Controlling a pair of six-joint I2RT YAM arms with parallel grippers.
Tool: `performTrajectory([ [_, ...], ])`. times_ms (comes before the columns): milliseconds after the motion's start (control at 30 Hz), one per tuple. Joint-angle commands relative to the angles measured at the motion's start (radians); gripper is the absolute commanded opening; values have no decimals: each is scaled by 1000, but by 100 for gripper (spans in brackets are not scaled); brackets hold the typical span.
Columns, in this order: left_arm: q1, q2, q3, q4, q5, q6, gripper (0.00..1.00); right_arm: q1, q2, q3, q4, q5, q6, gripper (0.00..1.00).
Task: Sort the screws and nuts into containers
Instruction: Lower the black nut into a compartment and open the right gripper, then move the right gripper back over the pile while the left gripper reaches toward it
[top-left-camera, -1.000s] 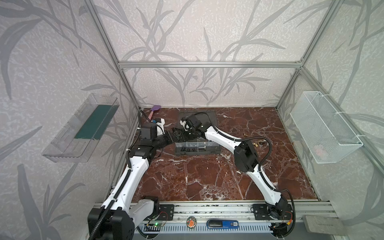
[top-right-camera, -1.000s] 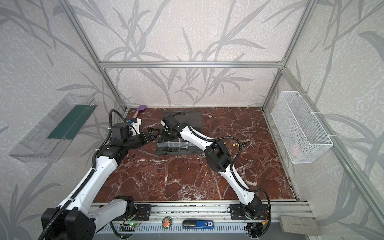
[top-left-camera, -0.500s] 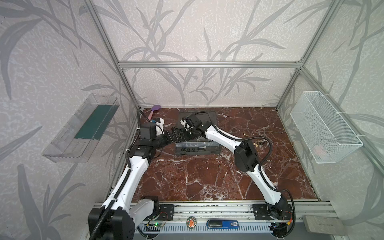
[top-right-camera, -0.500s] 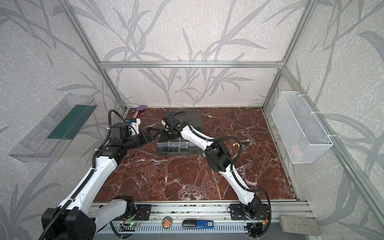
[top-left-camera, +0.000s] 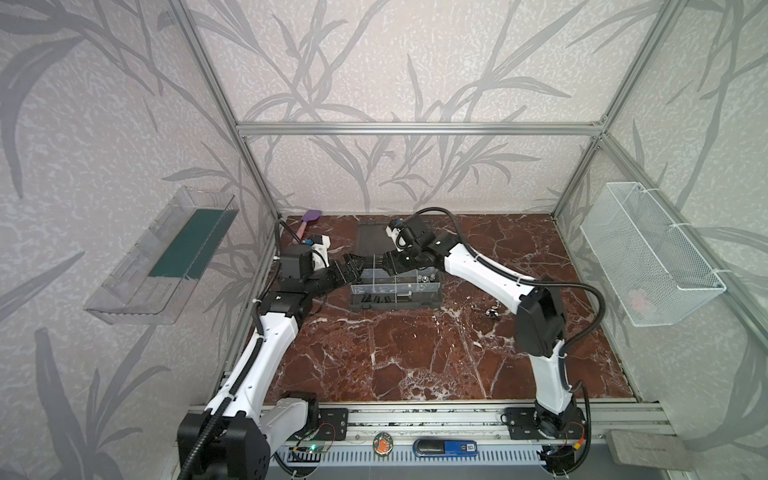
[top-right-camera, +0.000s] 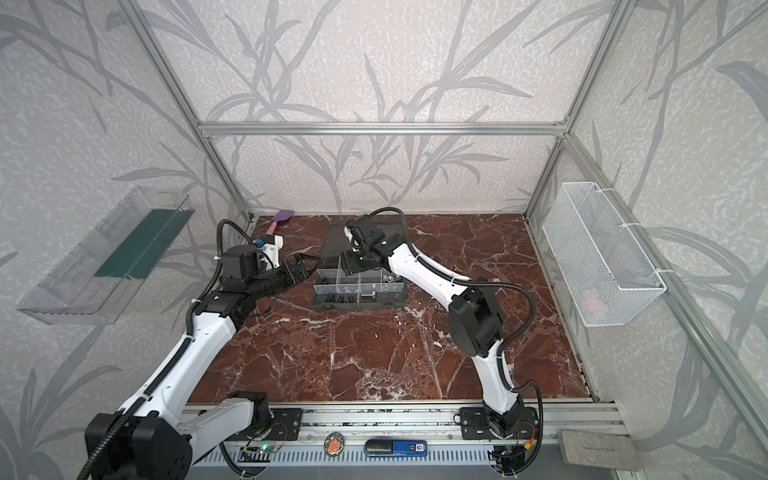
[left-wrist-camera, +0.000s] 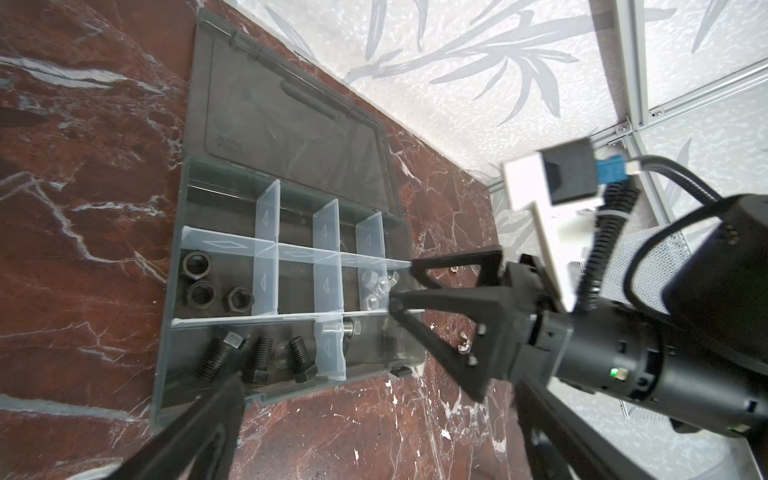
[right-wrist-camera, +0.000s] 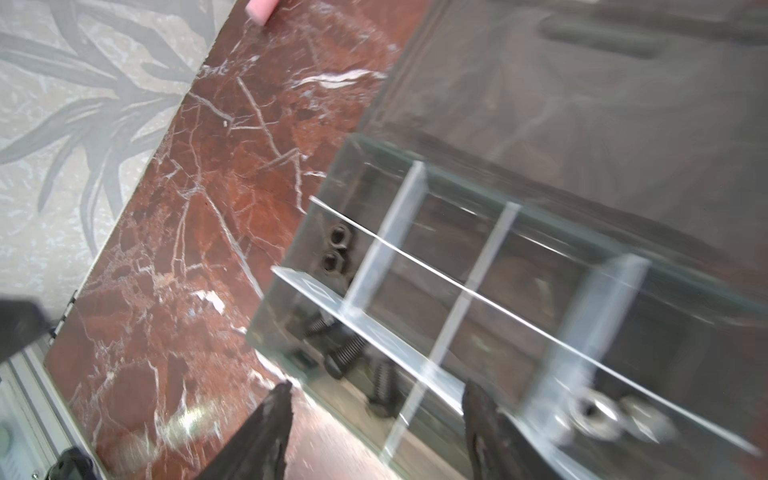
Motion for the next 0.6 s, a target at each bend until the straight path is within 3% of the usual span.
performTrajectory([
  [0,-19,1,-12,54,23,-11,99,-65,-118,-165,54,48,-14,78],
  [100,-74,27,11,32,-17,10,99,-133,-216,-295,76,49,-21,88],
  [200,-190,56,61,-13,-100,40,99,-202,-285,-402,77,58,-34,100],
  [400,-386,173,185,-29,-199,57,100,-353,-443,-600,126,40,-39,99],
  [567,-541,372,379,-72,-221,98,99,-477,-496,-714,163,42,-58,99],
])
